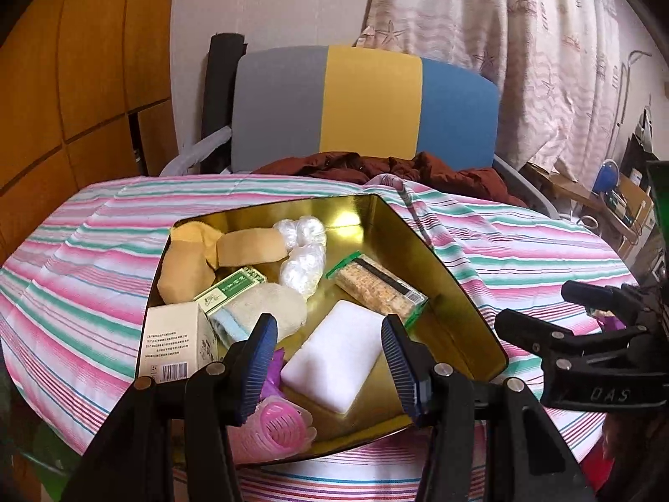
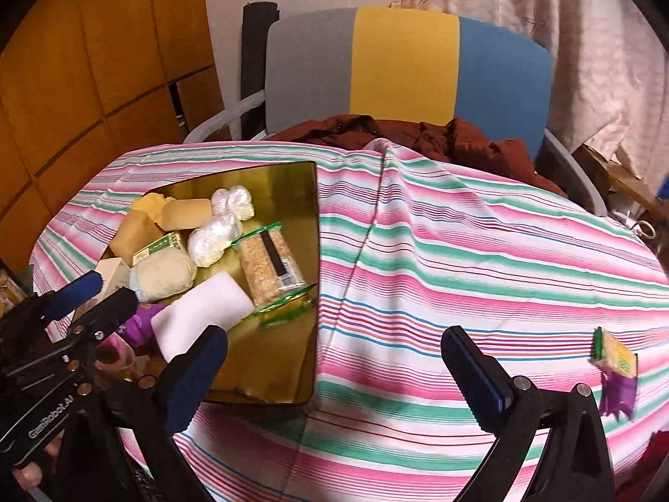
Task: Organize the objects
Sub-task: 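Move both tools away from the tray toward the remaining packets, then bring the right tool down over the purple packet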
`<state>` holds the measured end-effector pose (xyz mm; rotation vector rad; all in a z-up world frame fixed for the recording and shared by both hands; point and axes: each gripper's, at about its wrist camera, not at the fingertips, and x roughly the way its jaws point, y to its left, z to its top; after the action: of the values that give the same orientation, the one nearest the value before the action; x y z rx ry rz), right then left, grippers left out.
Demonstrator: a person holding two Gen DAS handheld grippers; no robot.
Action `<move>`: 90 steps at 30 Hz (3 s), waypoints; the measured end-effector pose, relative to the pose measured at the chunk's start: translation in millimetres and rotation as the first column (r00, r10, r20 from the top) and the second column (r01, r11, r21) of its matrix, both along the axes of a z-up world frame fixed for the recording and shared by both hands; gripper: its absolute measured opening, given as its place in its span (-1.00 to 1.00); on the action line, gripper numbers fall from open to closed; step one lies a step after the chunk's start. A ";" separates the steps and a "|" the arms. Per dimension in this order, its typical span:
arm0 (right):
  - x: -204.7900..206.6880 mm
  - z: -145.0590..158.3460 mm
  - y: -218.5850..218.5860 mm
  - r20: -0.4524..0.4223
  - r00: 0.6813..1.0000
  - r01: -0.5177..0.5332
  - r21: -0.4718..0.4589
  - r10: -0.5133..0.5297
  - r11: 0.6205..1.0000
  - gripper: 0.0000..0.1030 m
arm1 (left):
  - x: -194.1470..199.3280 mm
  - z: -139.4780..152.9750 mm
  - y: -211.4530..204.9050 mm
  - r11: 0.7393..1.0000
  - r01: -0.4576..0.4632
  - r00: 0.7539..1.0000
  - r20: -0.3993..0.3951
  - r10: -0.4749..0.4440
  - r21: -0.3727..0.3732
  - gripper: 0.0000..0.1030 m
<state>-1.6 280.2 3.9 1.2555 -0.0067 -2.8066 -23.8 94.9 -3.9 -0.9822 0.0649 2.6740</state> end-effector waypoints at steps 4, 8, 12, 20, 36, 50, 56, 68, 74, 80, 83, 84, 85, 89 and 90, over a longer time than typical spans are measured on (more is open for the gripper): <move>2.0 -2.3 13.8 0.015 0.999 0.028 0.021 -0.028 0.999 0.99 | 3.9 1.9 8.6 0.999 0.040 0.999 -0.011 -0.040 -0.010 0.02; 5.0 -5.7 36.8 0.033 0.997 0.073 0.014 -0.073 0.997 0.99 | 7.7 0.1 18.6 0.997 0.078 0.997 -0.008 -0.078 -0.023 0.02; 7.9 -8.2 62.4 0.053 0.991 0.124 0.013 -0.124 0.992 0.99 | 10.6 -1.5 28.5 0.993 0.113 0.994 -0.006 -0.113 -0.037 0.02; 25.5 -14.2 142.3 0.114 0.944 0.319 -0.067 -0.310 0.945 0.99 | 14.3 -5.8 40.4 0.985 0.166 0.986 0.012 -0.166 -0.036 0.02; 103.2 -19.1 332.0 0.213 0.643 0.736 -0.439 -0.736 0.516 0.99 | 17.0 -18.9 64.8 0.970 0.243 0.969 0.055 -0.241 -0.029 0.02; 101.1 -26.7 333.5 0.224 0.669 0.704 -0.496 -0.709 0.508 0.99 | 27.3 -19.0 105.4 0.933 0.352 0.935 0.062 -0.348 -0.072 0.02; 96.0 -29.6 332.0 0.244 0.677 0.709 -0.470 -0.694 0.526 0.99 | 30.4 -15.6 124.4 0.912 0.401 0.916 0.060 -0.397 -0.083 0.02; 93.9 -35.3 336.1 0.280 0.680 0.711 -0.481 -0.678 0.514 0.99 | 41.7 -26.5 167.9 0.858 0.501 0.865 0.098 -0.492 -0.111 0.02; 92.2 -41.8 345.4 0.343 0.623 0.768 -0.442 -0.703 0.464 0.99 | 45.8 -34.0 175.4 0.838 0.538 0.841 0.121 -0.527 -0.091 0.02; 70.4 -42.5 372.9 0.350 0.568 0.820 -0.323 -0.745 0.473 0.99 | 46.4 -40.0 172.3 0.831 0.551 0.831 0.142 -0.538 -0.071 0.02; 56.8 -58.3 382.6 0.396 0.568 0.822 -0.324 -0.722 0.469 0.99 | 41.9 -43.8 170.6 0.839 0.541 0.835 0.158 -0.527 -0.055 0.02; 55.8 -64.6 383.3 0.413 0.556 0.831 -0.315 -0.721 0.459 0.99 | 40.3 -44.8 170.3 0.843 0.536 0.837 0.163 -0.522 -0.052 0.02; 54.5 -68.9 384.5 0.426 0.556 0.830 -0.323 -0.714 0.454 0.99 | 38.9 -45.4 170.1 0.846 0.531 0.839 0.167 -0.518 -0.049 0.02; 45.1 -64.2 385.5 0.378 0.580 0.815 -0.284 -0.721 0.506 0.99 | 35.4 -47.1 170.1 0.851 0.523 0.843 0.173 -0.510 -0.041 0.02; 40.9 -65.6 385.4 0.381 0.582 0.813 -0.262 -0.719 0.519 0.99 | 35.5 -48.1 170.5 0.850 0.525 0.841 0.175 -0.511 -0.041 0.02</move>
<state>39.3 665.6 -61.7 1.7451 -1.4723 -2.9497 11.7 265.4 -52.0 -1.0240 0.3648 2.1034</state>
